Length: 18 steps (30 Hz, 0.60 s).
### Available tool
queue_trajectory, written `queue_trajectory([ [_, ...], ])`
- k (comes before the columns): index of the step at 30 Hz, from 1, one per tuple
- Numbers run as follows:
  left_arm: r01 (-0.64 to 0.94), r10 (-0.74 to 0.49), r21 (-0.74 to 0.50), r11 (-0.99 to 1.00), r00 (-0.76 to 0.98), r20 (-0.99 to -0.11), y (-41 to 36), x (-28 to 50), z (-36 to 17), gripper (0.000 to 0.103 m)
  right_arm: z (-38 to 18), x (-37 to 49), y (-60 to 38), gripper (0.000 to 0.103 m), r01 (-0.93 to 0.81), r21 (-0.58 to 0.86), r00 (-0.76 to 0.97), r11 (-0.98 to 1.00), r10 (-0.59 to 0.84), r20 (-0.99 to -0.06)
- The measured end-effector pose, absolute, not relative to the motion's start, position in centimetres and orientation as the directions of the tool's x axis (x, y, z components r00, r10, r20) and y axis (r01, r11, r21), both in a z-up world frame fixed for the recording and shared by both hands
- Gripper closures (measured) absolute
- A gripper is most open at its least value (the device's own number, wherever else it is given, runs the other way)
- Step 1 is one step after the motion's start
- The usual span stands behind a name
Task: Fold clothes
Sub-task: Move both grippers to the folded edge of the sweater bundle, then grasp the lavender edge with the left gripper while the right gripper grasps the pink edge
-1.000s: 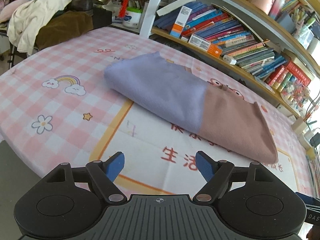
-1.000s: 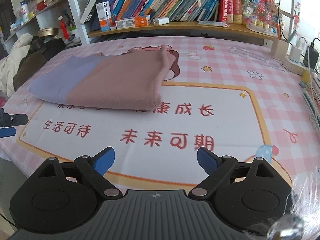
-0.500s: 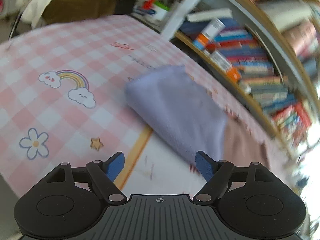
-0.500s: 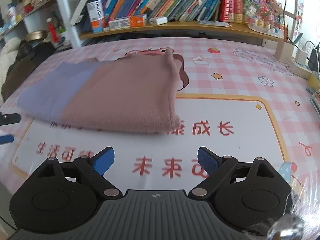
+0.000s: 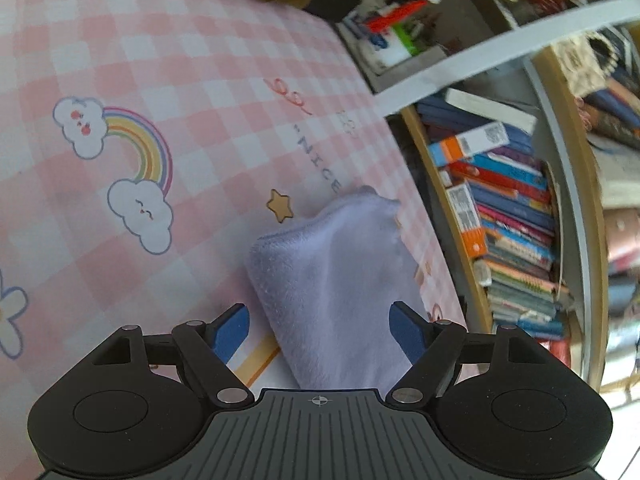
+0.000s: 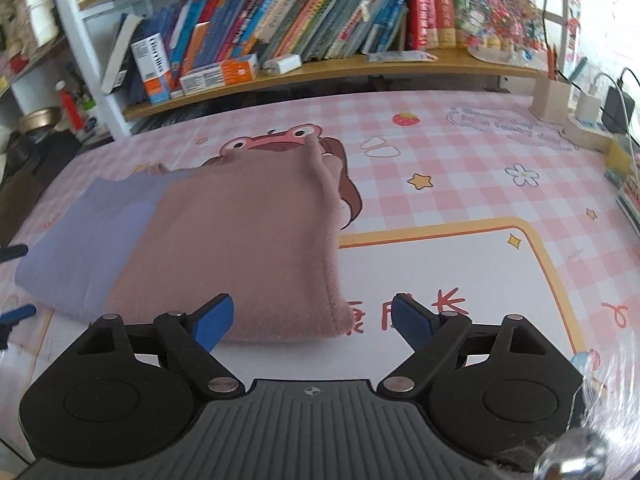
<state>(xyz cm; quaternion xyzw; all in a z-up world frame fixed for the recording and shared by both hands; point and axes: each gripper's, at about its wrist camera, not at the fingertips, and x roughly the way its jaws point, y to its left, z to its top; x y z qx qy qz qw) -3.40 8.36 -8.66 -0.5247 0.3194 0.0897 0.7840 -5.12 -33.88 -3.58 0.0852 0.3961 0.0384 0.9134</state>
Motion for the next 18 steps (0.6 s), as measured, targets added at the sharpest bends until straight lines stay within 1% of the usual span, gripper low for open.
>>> queue_trajectory([
  [2, -0.485, -0.188, -0.78, 0.396, 0.788, -0.586, 8.7, -3.3, -9.0, 0.028, -3.6, -4.7, -34.2, 0.025, 0.021, 0.205, 0.678, 0.979, 0.137, -0.722],
  [3, -0.493, -0.185, -0.786, 0.372, 0.791, -0.583, 8.9, -3.2, -9.1, 0.029, -3.6, -4.5, -34.5, 0.03, 0.037, 0.218, 0.674, 0.975, 0.137, -0.726],
  [5, -0.508, -0.182, -0.796, 0.331, 0.793, -0.582, 9.2, -2.9, -9.5, 0.038, -3.8, -4.1, -35.1, 0.046, 0.074, 0.249, 0.666, 0.966, 0.138, -0.733],
  [6, -0.511, -0.182, -0.794, 0.329, 0.791, -0.584, 9.3, -2.6, -9.6, 0.042, -4.0, -3.8, -35.4, 0.05, 0.098, 0.268, 0.659, 0.958, 0.139, -0.739],
  [7, -0.514, -0.18, -0.787, 0.342, 0.786, -0.592, 9.2, -2.3, -9.6, 0.047, -4.3, -3.4, -35.9, 0.059, 0.129, 0.289, 0.649, 0.948, 0.14, -0.748],
  [8, -0.518, -0.177, -0.777, 0.358, 0.779, -0.601, 9.1, -2.0, -9.5, 0.052, -4.6, -3.0, -36.3, 0.064, 0.156, 0.308, 0.64, 0.939, 0.141, -0.755],
  [9, -0.521, -0.174, -0.767, 0.375, 0.773, -0.61, 9.0, -1.7, -9.5, 0.064, -4.8, -2.6, -36.6, 0.066, 0.178, 0.324, 0.633, 0.929, 0.144, -0.761],
  [10, -0.528, -0.174, -0.755, 0.388, 0.763, -0.623, 8.9, -1.3, -9.6, 0.08, -5.1, -2.3, -36.9, 0.071, 0.192, 0.339, 0.626, 0.921, 0.151, -0.765],
  [11, -0.53, -0.178, -0.751, 0.394, 0.758, -0.628, 9.0, -1.1, -9.8, 0.084, -5.4, -2.0, -36.9, 0.074, 0.197, 0.352, 0.619, 0.915, 0.163, -0.768],
  [13, -0.511, -0.186, -0.754, 0.413, 0.763, -0.619, 9.1, -1.0, -9.8, 0.093, -5.8, -1.6, -36.6, 0.086, 0.191, 0.364, 0.607, 0.912, 0.182, -0.773],
  [14, -0.484, -0.189, -0.759, 0.435, 0.775, -0.603, 9.1, -1.0, -9.4, 0.094, -5.9, -1.5, -36.2, 0.09, 0.183, 0.363, 0.606, 0.913, 0.186, -0.774],
  [18, -0.335, -0.194, -0.798, 0.501, 0.855, -0.481, 9.9, -2.1, -7.4, 0.095, -5.8, -1.2, -34.7, 0.093, 0.145, 0.358, 0.597, 0.922, 0.207, -0.775],
])
